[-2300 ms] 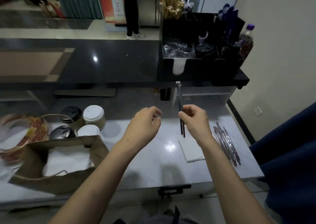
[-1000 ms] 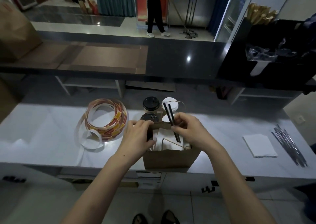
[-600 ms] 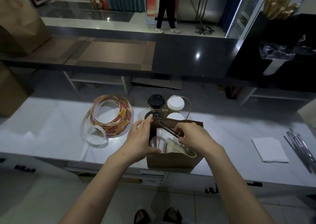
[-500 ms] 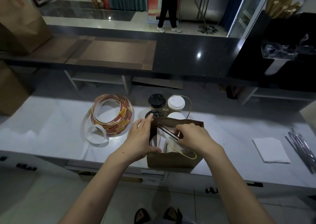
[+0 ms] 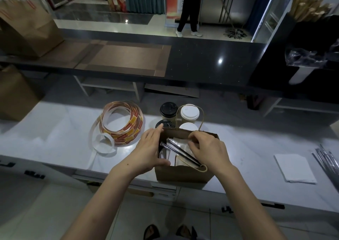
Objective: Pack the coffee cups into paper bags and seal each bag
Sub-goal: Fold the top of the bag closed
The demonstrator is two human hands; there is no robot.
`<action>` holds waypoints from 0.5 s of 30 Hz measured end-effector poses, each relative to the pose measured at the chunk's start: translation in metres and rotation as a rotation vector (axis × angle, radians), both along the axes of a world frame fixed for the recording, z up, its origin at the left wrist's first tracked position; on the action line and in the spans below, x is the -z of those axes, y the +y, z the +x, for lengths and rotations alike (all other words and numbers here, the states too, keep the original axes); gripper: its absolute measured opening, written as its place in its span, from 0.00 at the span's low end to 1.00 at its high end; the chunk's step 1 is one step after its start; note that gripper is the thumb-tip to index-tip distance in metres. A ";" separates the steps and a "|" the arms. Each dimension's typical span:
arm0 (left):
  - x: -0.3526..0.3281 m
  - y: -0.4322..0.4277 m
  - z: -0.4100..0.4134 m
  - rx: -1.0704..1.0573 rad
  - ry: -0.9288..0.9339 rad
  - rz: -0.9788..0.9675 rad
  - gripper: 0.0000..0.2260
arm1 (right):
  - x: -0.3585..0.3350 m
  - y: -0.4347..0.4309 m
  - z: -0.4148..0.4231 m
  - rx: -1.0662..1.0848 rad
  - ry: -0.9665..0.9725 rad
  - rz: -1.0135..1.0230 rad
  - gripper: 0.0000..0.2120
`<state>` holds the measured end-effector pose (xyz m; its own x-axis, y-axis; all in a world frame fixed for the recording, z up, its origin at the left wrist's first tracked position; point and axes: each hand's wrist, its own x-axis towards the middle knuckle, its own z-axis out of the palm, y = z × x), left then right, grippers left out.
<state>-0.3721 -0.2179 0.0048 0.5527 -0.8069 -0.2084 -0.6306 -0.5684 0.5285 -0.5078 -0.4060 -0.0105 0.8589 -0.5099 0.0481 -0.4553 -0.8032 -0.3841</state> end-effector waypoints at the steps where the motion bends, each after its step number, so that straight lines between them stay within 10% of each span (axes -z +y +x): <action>1: -0.001 0.000 -0.001 -0.003 0.008 -0.011 0.54 | 0.000 0.000 -0.001 0.012 -0.010 0.017 0.06; 15: -0.001 0.000 -0.010 -0.025 -0.020 -0.178 0.39 | -0.005 0.005 -0.002 0.045 -0.131 0.185 0.03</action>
